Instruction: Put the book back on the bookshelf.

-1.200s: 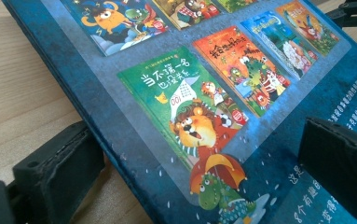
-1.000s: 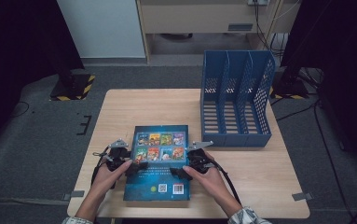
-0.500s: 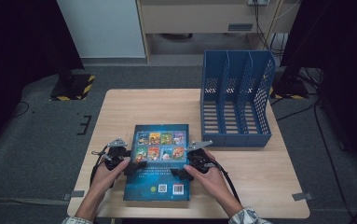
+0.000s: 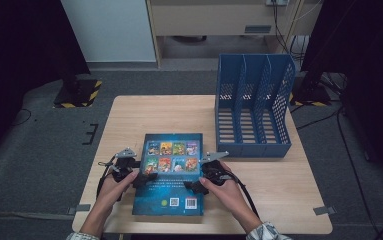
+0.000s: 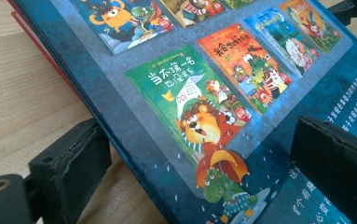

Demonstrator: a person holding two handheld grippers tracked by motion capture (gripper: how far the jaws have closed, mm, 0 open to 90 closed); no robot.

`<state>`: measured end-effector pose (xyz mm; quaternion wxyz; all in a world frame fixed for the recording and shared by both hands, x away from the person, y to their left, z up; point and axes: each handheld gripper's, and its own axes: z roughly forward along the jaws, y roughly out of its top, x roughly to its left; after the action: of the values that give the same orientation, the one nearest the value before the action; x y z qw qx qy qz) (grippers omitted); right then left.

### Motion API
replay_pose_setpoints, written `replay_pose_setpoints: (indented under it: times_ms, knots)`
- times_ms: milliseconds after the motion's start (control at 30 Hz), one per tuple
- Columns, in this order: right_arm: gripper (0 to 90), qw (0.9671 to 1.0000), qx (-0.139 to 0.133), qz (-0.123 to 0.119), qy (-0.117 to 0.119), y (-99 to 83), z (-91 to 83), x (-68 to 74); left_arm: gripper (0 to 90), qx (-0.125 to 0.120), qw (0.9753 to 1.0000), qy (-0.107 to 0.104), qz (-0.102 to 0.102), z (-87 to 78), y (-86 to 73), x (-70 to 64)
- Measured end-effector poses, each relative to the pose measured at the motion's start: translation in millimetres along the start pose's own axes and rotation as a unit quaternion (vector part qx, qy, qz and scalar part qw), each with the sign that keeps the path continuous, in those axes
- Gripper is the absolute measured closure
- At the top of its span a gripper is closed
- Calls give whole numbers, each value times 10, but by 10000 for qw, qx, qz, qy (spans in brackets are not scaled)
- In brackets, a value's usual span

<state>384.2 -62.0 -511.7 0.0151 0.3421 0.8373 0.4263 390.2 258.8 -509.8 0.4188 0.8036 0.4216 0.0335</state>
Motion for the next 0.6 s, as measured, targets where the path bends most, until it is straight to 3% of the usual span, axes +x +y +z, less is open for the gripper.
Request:
replay_pose_setpoints:
  times_ms: [600]
  knots:
    - [9,9999,67,2,-76,46,-28,30,55,-153,9999,41,55,-61,22,-31]
